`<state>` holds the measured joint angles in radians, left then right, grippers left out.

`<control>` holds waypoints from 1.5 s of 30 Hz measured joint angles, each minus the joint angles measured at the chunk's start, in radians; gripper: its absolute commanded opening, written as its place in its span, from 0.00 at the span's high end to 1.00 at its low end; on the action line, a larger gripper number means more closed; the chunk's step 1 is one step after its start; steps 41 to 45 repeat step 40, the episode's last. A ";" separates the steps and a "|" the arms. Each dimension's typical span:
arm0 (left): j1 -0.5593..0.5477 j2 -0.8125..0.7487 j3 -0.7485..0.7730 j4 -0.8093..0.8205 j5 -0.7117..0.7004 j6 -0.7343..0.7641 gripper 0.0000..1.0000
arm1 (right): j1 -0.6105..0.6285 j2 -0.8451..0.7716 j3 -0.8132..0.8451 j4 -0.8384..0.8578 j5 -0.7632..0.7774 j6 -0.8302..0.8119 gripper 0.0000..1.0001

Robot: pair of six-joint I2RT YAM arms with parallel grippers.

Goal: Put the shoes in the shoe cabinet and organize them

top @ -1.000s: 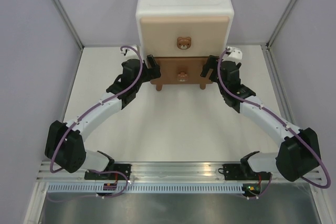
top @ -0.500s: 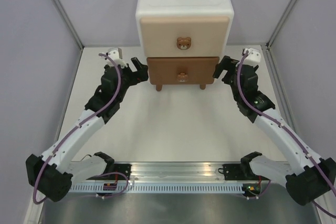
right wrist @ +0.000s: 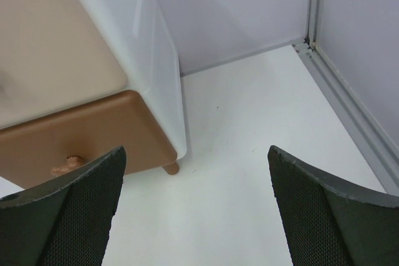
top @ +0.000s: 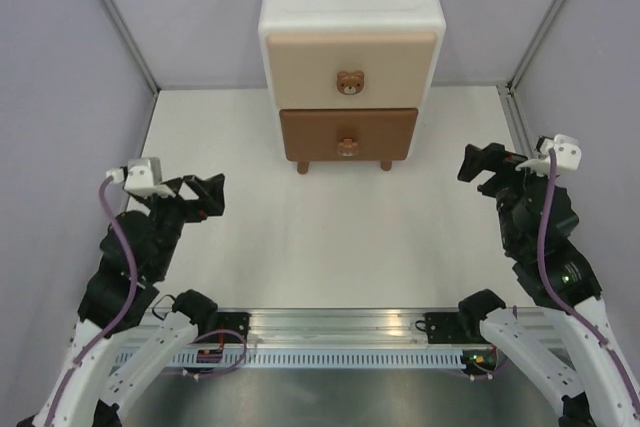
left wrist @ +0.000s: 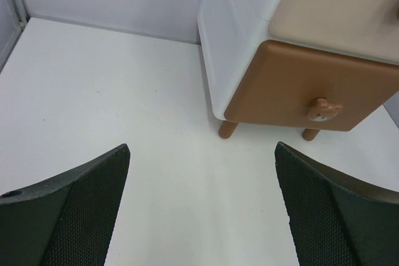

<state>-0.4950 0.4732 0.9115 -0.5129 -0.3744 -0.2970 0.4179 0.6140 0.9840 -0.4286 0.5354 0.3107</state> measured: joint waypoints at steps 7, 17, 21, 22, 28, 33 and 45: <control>0.000 -0.269 -0.077 -0.103 -0.020 0.000 0.00 | -0.001 -0.211 -0.079 -0.043 0.015 -0.020 0.02; 0.000 -0.387 -0.145 -0.162 -0.030 -0.002 0.00 | -0.001 -0.402 -0.134 -0.085 0.014 -0.019 0.02; 0.000 -0.393 -0.164 -0.169 -0.039 -0.013 0.00 | -0.001 -0.429 -0.135 -0.089 0.014 -0.019 0.02; 0.000 -0.393 -0.169 -0.173 -0.039 -0.017 0.00 | -0.001 -0.432 -0.136 -0.089 0.015 -0.020 0.02; 0.000 -0.393 -0.177 -0.176 -0.039 -0.029 0.00 | -0.001 -0.434 -0.143 -0.089 0.014 -0.020 0.02; 0.000 -0.393 -0.176 -0.183 -0.042 -0.029 0.00 | -0.001 -0.435 -0.149 -0.088 0.011 -0.021 0.02; 0.000 -0.393 -0.176 -0.190 -0.043 -0.029 0.00 | -0.001 -0.435 -0.162 -0.086 0.010 -0.024 0.02</control>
